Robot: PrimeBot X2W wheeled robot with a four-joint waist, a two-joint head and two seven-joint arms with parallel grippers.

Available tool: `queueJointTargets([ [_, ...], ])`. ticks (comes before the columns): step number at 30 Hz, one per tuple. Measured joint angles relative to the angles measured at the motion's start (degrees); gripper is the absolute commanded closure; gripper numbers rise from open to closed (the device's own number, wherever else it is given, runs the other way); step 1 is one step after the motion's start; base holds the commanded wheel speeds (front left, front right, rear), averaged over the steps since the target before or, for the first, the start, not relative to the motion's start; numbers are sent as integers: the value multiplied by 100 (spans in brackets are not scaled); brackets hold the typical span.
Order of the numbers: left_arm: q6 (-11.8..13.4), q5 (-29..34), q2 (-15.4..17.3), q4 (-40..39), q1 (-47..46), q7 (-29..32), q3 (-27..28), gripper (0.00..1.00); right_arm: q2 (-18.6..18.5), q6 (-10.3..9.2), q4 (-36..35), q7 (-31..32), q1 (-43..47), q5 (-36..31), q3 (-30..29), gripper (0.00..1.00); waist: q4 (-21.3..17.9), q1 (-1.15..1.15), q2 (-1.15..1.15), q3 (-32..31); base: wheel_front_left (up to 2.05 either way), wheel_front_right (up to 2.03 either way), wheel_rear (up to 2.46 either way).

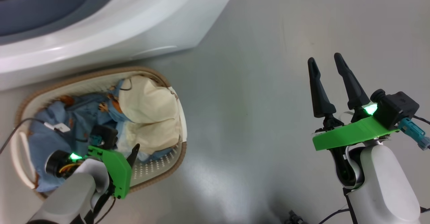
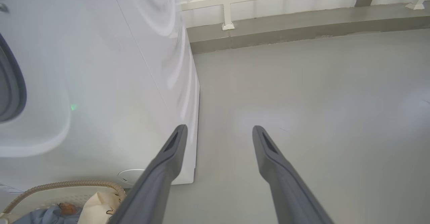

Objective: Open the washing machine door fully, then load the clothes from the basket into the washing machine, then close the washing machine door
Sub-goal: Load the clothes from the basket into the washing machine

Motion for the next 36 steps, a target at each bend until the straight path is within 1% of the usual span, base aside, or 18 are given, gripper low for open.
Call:
queueJointTargets([
  [4,0,-170,112,-36,-192,-2,-389,0,18,0,62,0,-68,38,41,0,-95,0,0,215,0,0,0],
  [10,0,-413,149,42,-561,-2,-860,0,45,0,102,0,-230,122,203,0,-208,0,0,527,0,0,0],
  [16,0,-636,235,190,-873,-2,-1103,0,52,0,92,0,-300,361,387,0,-313,0,0,785,0,0,0],
  [24,0,-775,326,717,-1424,158,-1422,0,66,0,5,0,-359,668,625,0,-589,0,0,1187,0,0,0],
  [30,0,-837,337,909,-1517,254,-1640,0,73,0,-1,0,-458,770,814,0,-754,0,0,1352,0,0,0],
  [35,0,-1042,331,962,-1571,355,-1720,0,77,0,37,0,-459,811,949,0,-782,0,0,1428,0,0,0],
  [36,0,-1056,330,960,-1600,354,-1742,2,77,0,54,0,-460,812,956,0,-775,0,0,1435,0,0,0],
])
